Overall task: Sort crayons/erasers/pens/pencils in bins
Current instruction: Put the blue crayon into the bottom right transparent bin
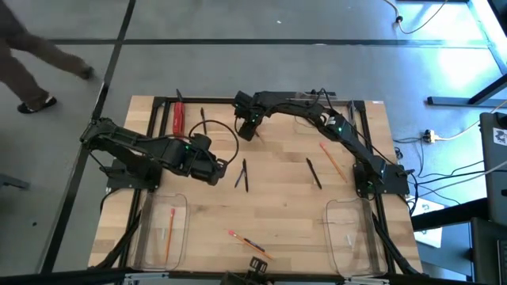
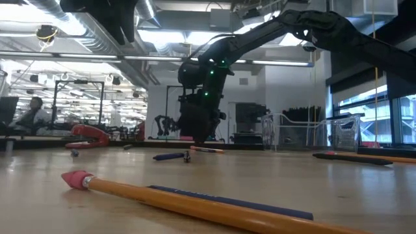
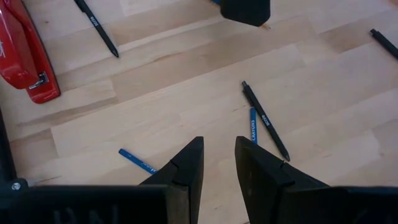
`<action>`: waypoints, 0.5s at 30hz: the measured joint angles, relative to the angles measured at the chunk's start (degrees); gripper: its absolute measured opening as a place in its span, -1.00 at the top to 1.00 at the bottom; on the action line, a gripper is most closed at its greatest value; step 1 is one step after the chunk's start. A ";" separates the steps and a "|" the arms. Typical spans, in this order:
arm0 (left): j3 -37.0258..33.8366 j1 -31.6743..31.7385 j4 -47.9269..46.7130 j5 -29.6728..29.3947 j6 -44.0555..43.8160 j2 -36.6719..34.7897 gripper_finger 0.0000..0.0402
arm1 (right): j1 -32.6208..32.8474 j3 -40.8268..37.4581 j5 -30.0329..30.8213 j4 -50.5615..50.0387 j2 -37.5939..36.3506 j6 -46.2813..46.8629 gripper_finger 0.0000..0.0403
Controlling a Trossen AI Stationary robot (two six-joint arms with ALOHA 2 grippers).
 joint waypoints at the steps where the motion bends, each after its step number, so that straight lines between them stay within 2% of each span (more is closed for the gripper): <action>1: 0.00 0.00 -0.02 0.00 0.00 0.00 0.58 | 0.01 0.00 0.21 0.00 0.00 0.09 0.33; 15: 0.00 0.00 -0.01 0.00 0.00 0.00 0.58 | 0.00 0.00 0.42 0.11 0.06 -0.06 0.33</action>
